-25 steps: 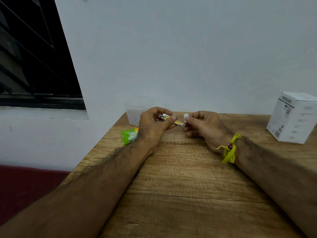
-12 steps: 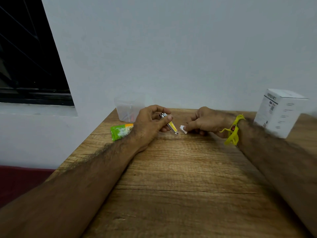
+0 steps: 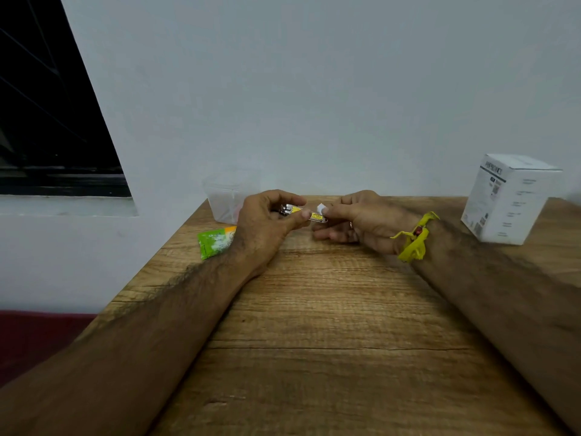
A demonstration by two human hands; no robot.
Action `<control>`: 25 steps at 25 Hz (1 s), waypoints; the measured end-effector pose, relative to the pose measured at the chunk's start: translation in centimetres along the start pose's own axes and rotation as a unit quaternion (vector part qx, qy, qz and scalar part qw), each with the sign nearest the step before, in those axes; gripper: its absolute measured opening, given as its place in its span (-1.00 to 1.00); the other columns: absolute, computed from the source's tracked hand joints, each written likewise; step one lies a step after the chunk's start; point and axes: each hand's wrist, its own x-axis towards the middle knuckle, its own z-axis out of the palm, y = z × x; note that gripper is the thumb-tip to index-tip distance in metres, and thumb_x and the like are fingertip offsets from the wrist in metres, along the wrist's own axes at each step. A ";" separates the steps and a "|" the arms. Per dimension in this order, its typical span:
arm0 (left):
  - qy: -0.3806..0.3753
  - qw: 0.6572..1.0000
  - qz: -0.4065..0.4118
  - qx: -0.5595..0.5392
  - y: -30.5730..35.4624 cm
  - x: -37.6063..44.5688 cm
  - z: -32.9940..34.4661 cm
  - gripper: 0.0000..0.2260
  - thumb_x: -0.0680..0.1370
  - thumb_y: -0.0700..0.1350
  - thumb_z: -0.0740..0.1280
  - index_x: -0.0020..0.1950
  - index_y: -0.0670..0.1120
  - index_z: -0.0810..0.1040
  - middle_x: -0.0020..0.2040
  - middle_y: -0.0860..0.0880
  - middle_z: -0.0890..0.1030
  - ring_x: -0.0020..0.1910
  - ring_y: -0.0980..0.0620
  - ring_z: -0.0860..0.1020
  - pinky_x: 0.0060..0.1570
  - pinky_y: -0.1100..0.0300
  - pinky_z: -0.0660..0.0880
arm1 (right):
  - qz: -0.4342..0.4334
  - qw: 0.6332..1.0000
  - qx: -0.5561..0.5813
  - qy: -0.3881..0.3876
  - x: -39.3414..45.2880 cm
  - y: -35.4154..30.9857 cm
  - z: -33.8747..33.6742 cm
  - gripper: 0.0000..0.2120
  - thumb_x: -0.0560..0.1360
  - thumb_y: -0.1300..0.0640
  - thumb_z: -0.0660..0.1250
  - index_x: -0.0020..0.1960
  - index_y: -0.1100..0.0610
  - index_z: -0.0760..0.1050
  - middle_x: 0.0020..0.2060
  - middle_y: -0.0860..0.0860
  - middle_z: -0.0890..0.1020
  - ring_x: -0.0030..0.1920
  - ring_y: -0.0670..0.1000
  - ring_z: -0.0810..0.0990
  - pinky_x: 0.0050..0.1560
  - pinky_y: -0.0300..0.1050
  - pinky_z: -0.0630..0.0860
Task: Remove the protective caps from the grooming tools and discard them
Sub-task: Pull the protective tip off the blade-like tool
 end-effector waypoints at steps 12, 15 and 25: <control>-0.019 0.919 0.152 0.364 0.5 0.5 -0.8 -0.83 0.51 0.03 0.47 -0.05 -0.06 0.66 -0.21 0.03 0.67 -0.16 0.01 0.59 -0.06 0.00 0.54 | -0.069 0.981 0.181 0.026 0.0 1.1 1.2 -0.90 0.57 0.32 0.35 0.03 0.37 0.52 -0.23 0.21 0.67 -0.23 0.12 0.74 -0.21 -0.26 0.67; -0.021 0.904 0.160 0.397 0.5 0.5 -0.8 -0.83 0.54 0.04 0.43 -0.01 -0.05 0.64 -0.15 -0.01 0.68 -0.09 -0.07 0.60 -0.02 -0.04 0.53 | -0.105 0.985 0.130 0.054 0.0 1.4 1.8 -0.86 0.55 0.33 0.38 0.05 0.40 0.53 -0.21 0.23 0.69 -0.22 0.12 0.74 -0.17 -0.25 0.67; 0.170 0.985 0.019 0.009 0.5 0.5 0.8 -0.91 0.68 -0.12 0.23 0.05 -0.07 0.51 -0.03 -0.10 0.69 -0.08 -0.01 0.71 -0.05 0.03 0.68 | -0.125 0.972 0.149 0.131 0.4 1.8 2.1 -0.95 0.56 0.35 0.37 -0.03 0.35 0.53 -0.30 0.17 0.65 -0.37 0.01 0.70 -0.23 -0.27 0.66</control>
